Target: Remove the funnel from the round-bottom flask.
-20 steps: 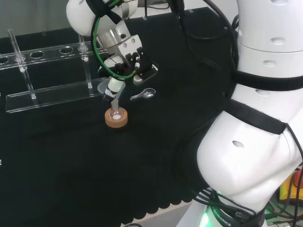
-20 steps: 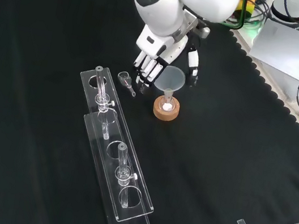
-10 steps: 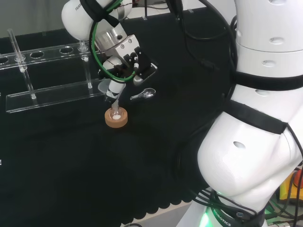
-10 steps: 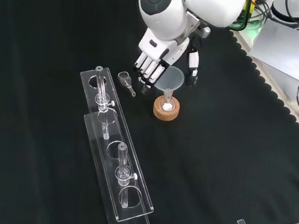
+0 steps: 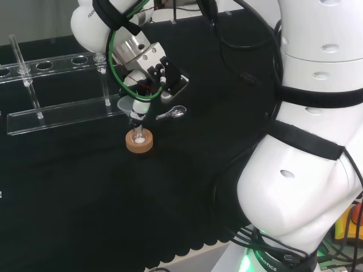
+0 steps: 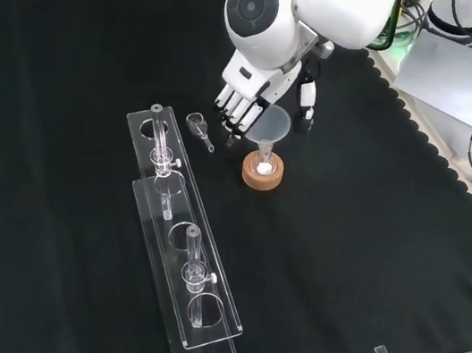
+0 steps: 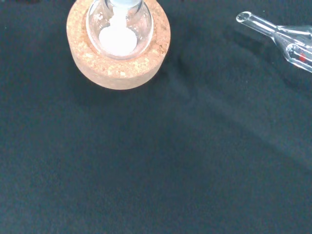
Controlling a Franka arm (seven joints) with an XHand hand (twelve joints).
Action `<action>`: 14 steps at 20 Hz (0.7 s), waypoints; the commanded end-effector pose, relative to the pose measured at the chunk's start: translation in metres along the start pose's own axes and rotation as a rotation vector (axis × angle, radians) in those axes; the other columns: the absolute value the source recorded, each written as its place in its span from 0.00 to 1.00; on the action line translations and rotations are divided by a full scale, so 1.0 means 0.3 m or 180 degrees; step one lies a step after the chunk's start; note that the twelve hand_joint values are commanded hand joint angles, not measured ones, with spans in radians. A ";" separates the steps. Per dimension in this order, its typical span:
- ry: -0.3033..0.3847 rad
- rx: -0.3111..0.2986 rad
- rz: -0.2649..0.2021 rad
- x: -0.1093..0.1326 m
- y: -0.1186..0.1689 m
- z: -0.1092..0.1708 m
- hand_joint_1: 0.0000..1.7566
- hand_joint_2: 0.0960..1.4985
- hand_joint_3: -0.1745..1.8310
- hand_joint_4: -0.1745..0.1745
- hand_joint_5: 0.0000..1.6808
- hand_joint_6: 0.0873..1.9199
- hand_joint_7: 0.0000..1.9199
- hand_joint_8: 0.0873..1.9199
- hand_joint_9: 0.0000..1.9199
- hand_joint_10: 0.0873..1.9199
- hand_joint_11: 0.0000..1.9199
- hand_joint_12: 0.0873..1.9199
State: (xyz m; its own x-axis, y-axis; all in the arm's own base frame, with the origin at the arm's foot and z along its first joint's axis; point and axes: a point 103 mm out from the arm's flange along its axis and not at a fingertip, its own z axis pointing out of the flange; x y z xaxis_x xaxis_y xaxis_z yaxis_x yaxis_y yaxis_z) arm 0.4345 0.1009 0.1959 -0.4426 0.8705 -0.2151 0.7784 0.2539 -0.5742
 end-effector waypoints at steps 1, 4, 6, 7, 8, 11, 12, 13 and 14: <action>-0.0044 -0.0051 0.0003 0.006 -0.005 -0.006 0.32 0.49 0.18 0.36 0.19 0.00 0.12 0.34 0.27 0.32 0.10 0.76; -0.0108 -0.0171 0.0003 0.013 -0.011 -0.016 0.35 0.49 0.19 0.36 0.29 0.00 0.25 0.33 0.37 0.27 0.14 0.73; -0.0153 -0.0251 0.0009 0.012 -0.018 -0.024 0.36 0.49 0.21 0.37 0.33 0.00 0.31 0.32 0.42 0.25 0.16 0.71; -0.0172 -0.0278 0.0023 0.010 -0.024 -0.030 0.36 0.49 0.22 0.37 0.35 0.00 0.33 0.32 0.45 0.25 0.18 0.70; -0.0191 -0.0305 0.0027 0.011 -0.028 -0.038 0.37 0.49 0.22 0.37 0.36 0.01 0.35 0.32 0.47 0.24 0.19 0.69; -0.0232 -0.0385 0.0023 0.005 -0.045 -0.064 0.38 0.49 0.23 0.38 0.38 0.02 0.37 0.32 0.50 0.23 0.21 0.68; -0.0256 -0.0400 0.0023 -0.002 -0.054 -0.074 0.38 0.49 0.24 0.38 0.38 0.02 0.37 0.32 0.50 0.23 0.21 0.68; -0.0267 -0.0415 0.0026 -0.003 -0.061 -0.088 0.38 0.49 0.24 0.37 0.38 0.02 0.37 0.32 0.50 0.23 0.21 0.68; -0.0273 -0.0424 0.0027 -0.008 -0.071 -0.101 0.38 0.49 0.24 0.37 0.38 0.03 0.38 0.32 0.51 0.23 0.22 0.68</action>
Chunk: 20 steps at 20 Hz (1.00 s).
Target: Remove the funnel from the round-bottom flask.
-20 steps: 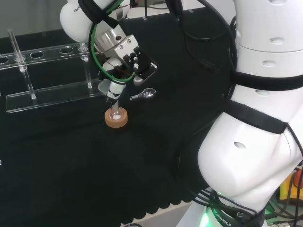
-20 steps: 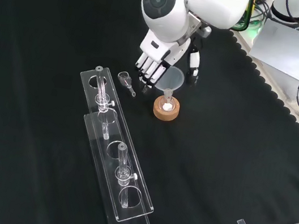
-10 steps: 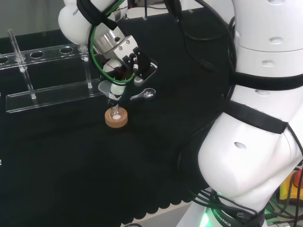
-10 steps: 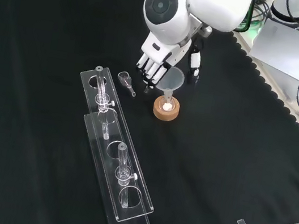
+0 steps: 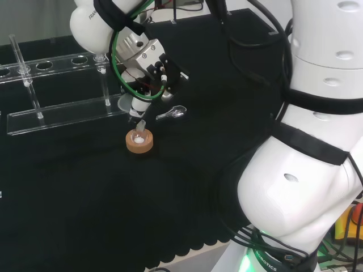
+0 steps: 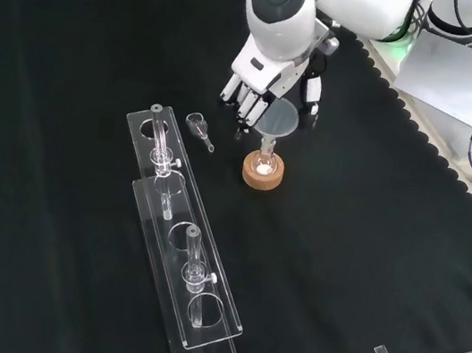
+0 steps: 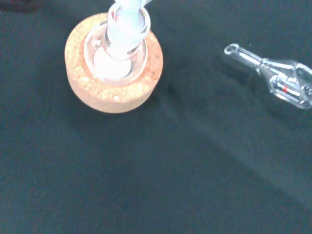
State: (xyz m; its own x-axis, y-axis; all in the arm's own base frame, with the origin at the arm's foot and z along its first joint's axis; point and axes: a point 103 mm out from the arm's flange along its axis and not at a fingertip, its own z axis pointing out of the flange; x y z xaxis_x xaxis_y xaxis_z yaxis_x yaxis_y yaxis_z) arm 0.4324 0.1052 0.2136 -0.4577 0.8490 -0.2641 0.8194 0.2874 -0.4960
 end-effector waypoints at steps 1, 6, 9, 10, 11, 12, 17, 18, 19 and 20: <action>-0.0103 -0.0129 0.0003 -0.016 -0.038 -0.069 0.38 0.48 0.24 0.37 0.38 0.03 0.38 0.32 0.51 0.23 0.22 0.67; -0.0115 -0.0206 0.0056 -0.036 -0.084 -0.129 0.38 0.48 0.25 0.37 0.38 0.04 0.37 0.32 0.51 0.23 0.22 0.67; -0.0088 -0.0281 0.0091 -0.047 -0.115 -0.160 0.38 0.48 0.25 0.37 0.38 0.04 0.37 0.32 0.51 0.23 0.22 0.67; -0.0083 -0.0303 0.0105 -0.046 -0.125 -0.173 0.38 0.48 0.25 0.37 0.38 0.04 0.37 0.32 0.51 0.23 0.22 0.67; -0.0077 -0.0318 0.0114 -0.051 -0.136 -0.180 0.38 0.48 0.26 0.37 0.37 0.05 0.37 0.32 0.51 0.23 0.22 0.67; -0.0074 -0.0340 0.0126 -0.052 -0.146 -0.191 0.38 0.47 0.26 0.37 0.37 0.05 0.36 0.33 0.51 0.23 0.22 0.67; -0.0022 -0.0434 0.0187 -0.073 -0.191 -0.232 0.38 0.47 0.27 0.37 0.36 0.06 0.36 0.33 0.51 0.22 0.22 0.67; 0.0006 -0.0441 0.0189 -0.076 -0.198 -0.240 0.38 0.47 0.27 0.37 0.36 0.06 0.36 0.33 0.51 0.22 0.22 0.67; 0.0040 -0.0455 0.0191 -0.086 -0.207 -0.246 0.38 0.47 0.27 0.36 0.36 0.06 0.36 0.33 0.51 0.22 0.22 0.67; 0.0080 -0.0469 0.0193 -0.090 -0.212 -0.253 0.38 0.47 0.27 0.36 0.36 0.06 0.36 0.33 0.51 0.22 0.22 0.67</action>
State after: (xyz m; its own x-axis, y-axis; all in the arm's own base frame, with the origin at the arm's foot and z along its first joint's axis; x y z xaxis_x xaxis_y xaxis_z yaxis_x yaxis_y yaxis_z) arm 0.4235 0.1034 0.3031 -0.4155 0.8586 -0.3004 0.8823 0.3001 -0.3625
